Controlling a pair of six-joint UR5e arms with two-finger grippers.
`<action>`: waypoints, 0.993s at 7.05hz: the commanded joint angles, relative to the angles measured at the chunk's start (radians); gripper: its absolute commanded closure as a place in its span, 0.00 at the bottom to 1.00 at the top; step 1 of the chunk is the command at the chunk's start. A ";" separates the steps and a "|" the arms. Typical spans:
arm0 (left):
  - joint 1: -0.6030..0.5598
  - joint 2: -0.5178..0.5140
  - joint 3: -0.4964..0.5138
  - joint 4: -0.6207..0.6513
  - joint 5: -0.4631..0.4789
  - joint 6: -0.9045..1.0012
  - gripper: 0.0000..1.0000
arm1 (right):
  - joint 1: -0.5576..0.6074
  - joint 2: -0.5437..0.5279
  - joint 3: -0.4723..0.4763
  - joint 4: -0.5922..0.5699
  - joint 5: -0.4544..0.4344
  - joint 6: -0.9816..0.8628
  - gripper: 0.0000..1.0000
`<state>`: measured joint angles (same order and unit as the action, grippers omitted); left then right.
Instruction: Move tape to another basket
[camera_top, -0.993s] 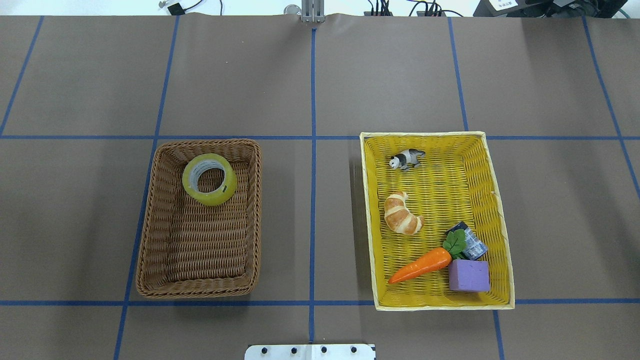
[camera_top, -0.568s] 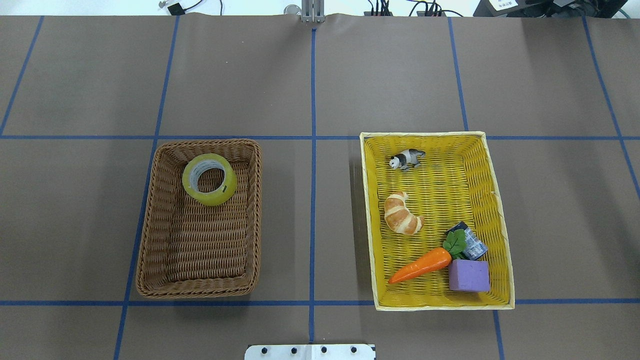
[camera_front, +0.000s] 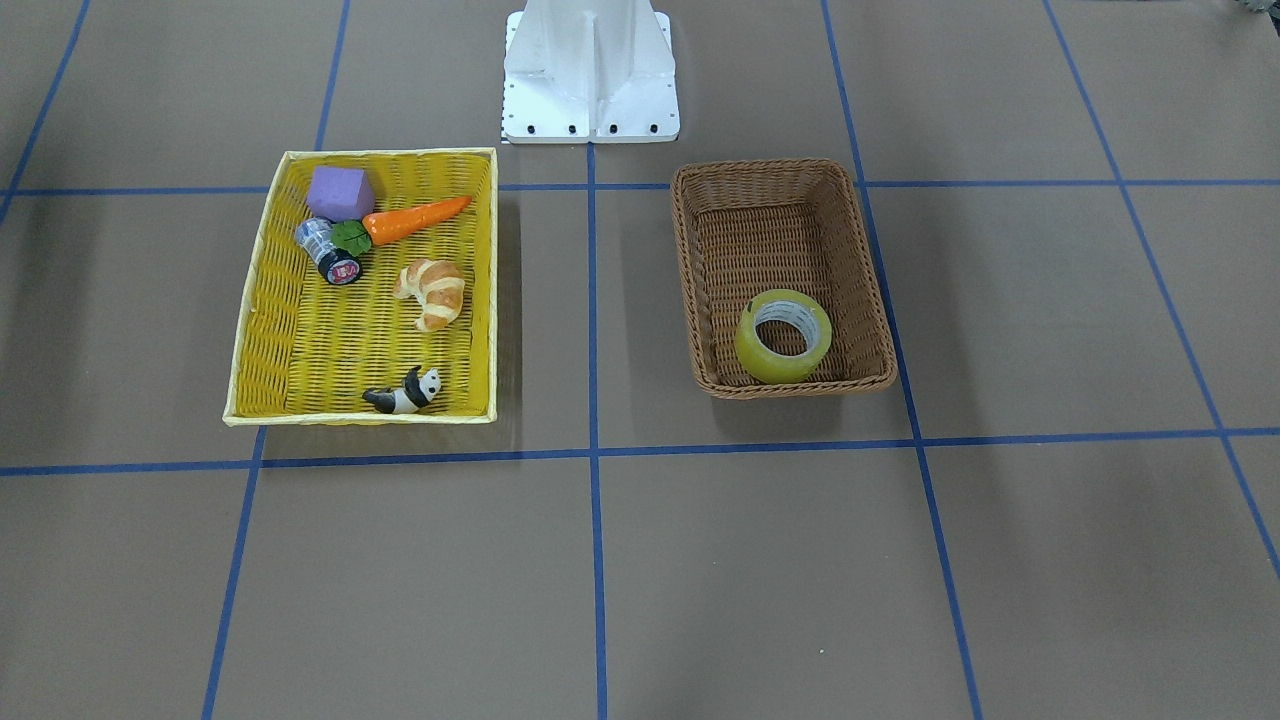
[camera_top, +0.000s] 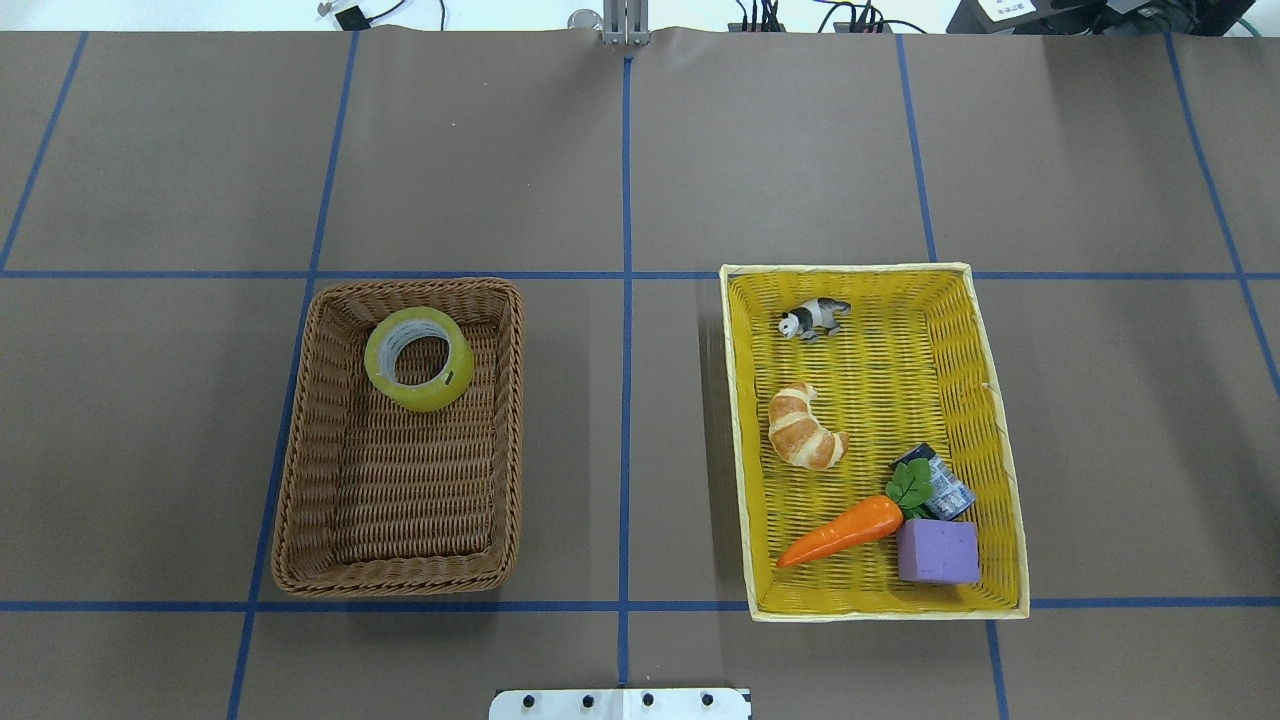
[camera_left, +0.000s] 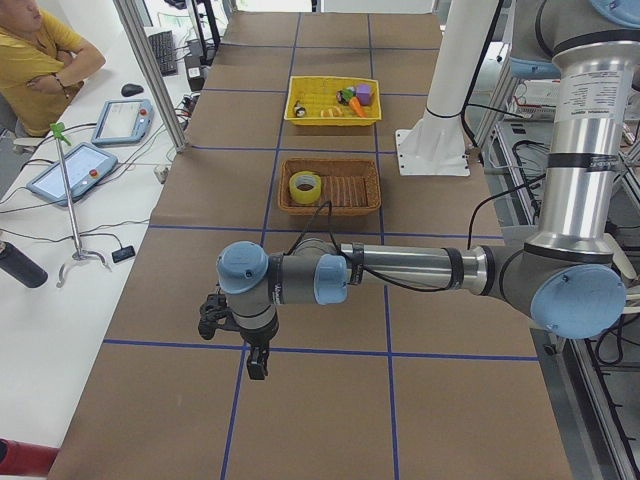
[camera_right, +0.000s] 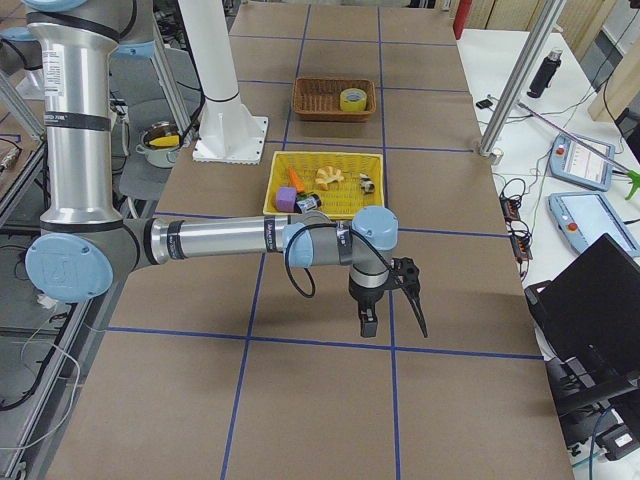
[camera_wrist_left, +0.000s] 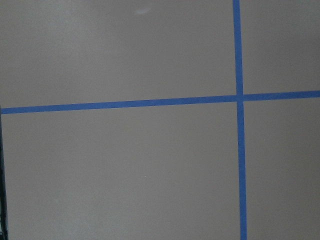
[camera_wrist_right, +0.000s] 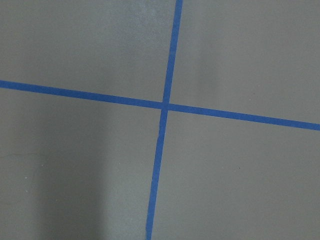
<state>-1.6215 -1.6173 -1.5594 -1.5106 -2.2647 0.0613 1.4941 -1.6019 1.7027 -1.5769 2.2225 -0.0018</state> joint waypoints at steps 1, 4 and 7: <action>0.000 0.001 -0.010 -0.041 -0.004 -0.021 0.01 | 0.000 -0.001 0.000 0.000 -0.001 0.002 0.00; 0.003 0.004 -0.022 -0.091 -0.004 -0.015 0.01 | -0.002 0.000 0.002 0.000 -0.001 0.005 0.00; 0.011 0.092 -0.015 -0.271 -0.004 -0.014 0.01 | -0.002 -0.001 0.000 0.000 -0.001 0.005 0.00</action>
<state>-1.6119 -1.5626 -1.5770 -1.7131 -2.2687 0.0473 1.4926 -1.6028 1.7029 -1.5769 2.2213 0.0026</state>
